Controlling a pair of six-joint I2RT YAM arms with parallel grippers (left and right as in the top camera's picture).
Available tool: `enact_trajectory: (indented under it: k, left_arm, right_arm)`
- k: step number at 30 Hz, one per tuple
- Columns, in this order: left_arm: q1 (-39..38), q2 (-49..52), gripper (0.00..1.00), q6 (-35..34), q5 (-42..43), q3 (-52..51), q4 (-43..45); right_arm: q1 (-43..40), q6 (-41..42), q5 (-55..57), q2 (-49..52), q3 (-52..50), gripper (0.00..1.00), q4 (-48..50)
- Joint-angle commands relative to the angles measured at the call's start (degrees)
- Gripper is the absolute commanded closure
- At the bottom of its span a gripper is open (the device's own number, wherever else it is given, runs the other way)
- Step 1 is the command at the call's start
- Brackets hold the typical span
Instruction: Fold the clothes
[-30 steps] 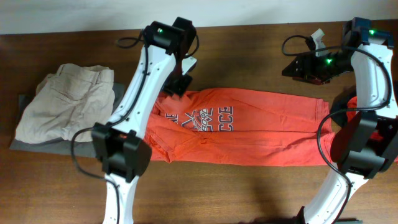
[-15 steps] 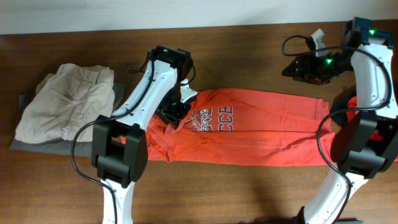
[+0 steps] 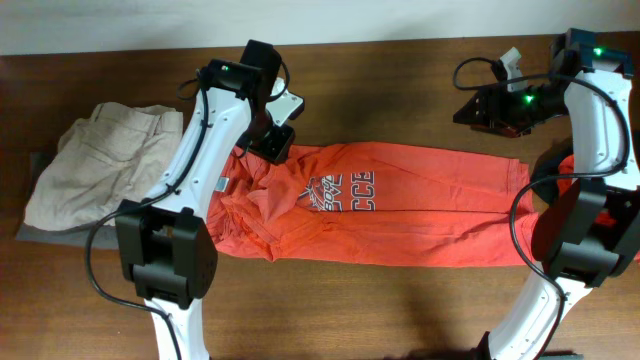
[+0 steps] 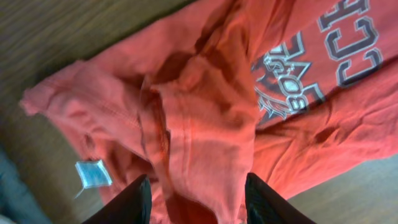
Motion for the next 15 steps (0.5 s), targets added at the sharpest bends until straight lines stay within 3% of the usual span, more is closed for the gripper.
enact_trajectory:
  k: [1, 8, 15]
  left_arm:
    - [-0.22, 3.08, 0.53, 3.61, 5.68, -0.11, 0.48]
    - [-0.13, 10.10, 0.56, 4.42, 5.09, -0.11, 1.36]
    - [-0.09, 10.23, 0.61, 4.31, -1.42, 0.00, 2.27]
  right_arm:
    - [0.28, -0.37, 0.09, -0.94, 0.70, 0.42, -0.15]
    - [0.26, 0.68, 0.11, -0.94, 0.70, 0.43, -0.17]
    - [0.26, 0.68, 0.09, -0.94, 0.70, 0.43, -0.17]
